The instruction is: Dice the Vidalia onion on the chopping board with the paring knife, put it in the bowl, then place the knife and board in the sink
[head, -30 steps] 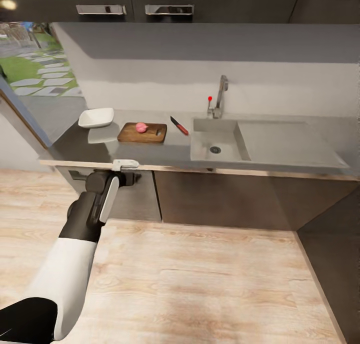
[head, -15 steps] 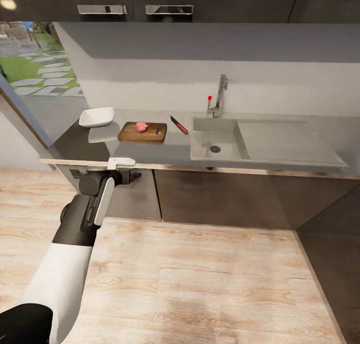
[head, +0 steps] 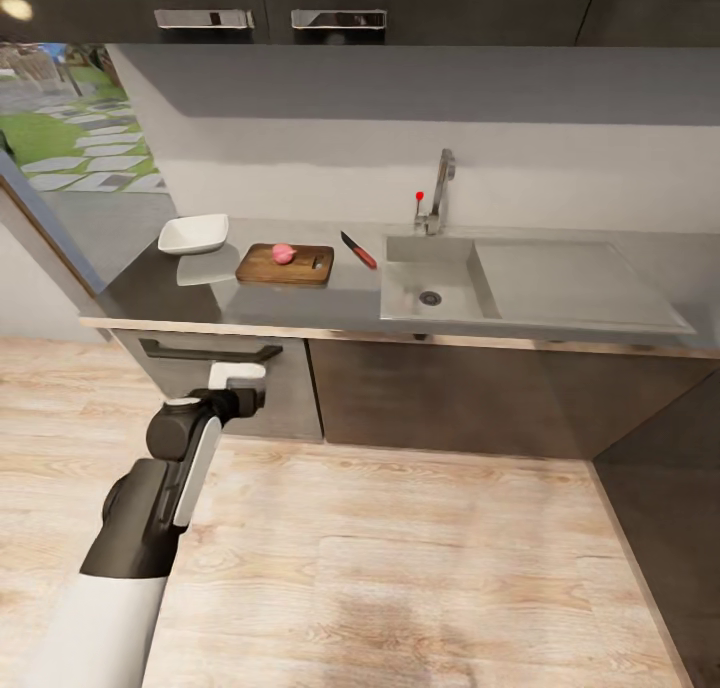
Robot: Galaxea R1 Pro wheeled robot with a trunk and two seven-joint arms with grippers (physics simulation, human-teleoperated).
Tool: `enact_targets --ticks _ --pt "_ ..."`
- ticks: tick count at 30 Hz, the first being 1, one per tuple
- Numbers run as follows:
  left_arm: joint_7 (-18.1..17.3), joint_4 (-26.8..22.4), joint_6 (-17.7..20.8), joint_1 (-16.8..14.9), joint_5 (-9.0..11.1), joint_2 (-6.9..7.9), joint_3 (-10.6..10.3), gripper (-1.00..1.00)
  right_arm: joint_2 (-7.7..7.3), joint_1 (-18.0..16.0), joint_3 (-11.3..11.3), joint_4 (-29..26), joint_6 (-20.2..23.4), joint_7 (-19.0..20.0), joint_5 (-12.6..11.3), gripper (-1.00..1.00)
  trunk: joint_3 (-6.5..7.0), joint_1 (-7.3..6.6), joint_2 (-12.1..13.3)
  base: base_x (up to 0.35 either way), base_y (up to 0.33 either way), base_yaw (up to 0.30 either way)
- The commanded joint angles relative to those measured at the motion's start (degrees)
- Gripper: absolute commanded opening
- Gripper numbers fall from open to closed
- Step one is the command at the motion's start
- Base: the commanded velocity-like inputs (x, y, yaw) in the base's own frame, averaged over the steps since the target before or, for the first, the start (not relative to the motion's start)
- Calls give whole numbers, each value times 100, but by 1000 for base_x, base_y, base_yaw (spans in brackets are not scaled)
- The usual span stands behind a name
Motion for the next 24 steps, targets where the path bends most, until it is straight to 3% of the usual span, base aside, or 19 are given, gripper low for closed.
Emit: enact_targets --ticks 1,6,7,17,19,21,23,24 --pt "48 -17 -150 95 45 0 -5 100 -3 3 24 -10 -7 34 -63 100 -8 3 -10 0 0 0" --pt "49 -23 -772 564 44 12 -5 100 -3 3 18 -10 -7 30 -63 100 -8 3 -10 0 0 0" --pt "49 -20 -927 784 41 67 -5 100 -3 3 17 -10 -7 27 -63 100 -8 3 -10 0 0 0" --pt "49 -43 -1983 1675 39 124 -5 100 -3 3 7 -10 -7 26 -63 100 -8 3 -10 0 0 0" --pt "49 -39 -2434 2043 39 125 -5 100 -6 3 1 -10 -7 25 -63 100 -8 3 -10 0 0 0" --pt "49 -31 -2616 2223 39 131 -5 100 -7 3 -1 -10 -7 25 -63 100 -8 3 -10 0 0 0" --pt "49 -24 -2706 2377 39 163 -5 100 -9 3 -1 -10 -7 25 -63 100 -8 3 -10 0 0 0" --pt "49 1 -3023 2615 39 286 -8 100 -8 3 -2 -10 -7 25 -63 100 -8 3 -10 0 0 0"
